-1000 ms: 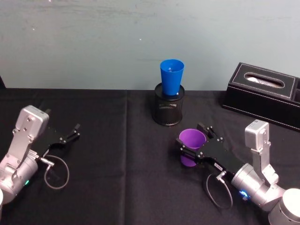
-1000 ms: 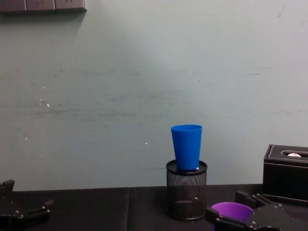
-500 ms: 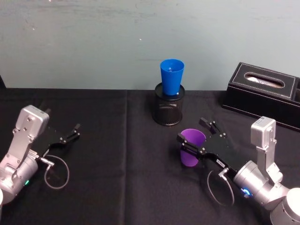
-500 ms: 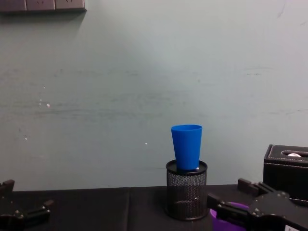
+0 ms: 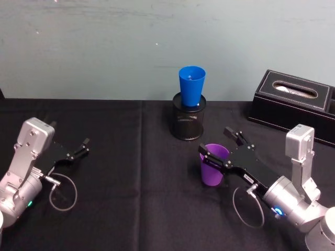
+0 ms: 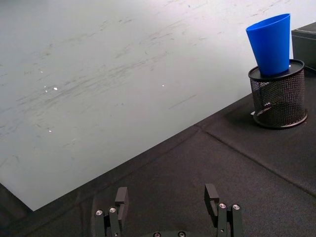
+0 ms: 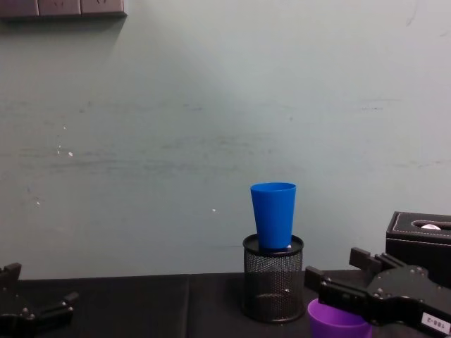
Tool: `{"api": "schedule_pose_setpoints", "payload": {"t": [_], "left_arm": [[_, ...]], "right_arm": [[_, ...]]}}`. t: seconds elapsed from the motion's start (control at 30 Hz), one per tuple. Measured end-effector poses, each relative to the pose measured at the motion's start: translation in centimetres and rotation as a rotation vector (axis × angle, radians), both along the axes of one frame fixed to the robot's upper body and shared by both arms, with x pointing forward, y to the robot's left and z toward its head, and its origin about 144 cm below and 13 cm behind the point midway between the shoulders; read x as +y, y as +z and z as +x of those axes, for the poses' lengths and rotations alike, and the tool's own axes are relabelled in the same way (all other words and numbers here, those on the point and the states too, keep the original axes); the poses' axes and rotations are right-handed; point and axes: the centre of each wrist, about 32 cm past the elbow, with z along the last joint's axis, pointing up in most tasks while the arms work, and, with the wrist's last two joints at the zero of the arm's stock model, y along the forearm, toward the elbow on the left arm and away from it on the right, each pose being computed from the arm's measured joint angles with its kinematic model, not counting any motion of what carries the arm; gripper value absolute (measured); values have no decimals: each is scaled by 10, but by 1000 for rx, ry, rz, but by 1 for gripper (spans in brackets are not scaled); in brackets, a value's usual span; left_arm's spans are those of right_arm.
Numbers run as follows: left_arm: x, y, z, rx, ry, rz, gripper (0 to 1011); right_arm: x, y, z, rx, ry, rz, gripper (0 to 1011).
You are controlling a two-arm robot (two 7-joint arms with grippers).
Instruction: Pick up one cup with a gripper and tap it against the other cup.
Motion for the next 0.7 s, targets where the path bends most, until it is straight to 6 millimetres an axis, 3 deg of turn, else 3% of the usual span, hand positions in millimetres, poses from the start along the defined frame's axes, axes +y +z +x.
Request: {"api": "schedule_pose_setpoints", "payload": {"t": [0.7], "left_arm": [[0,0,0,0,0,0,1011]], "right_arm": [[3,10,-7,6,-85,-25,1000]]}}
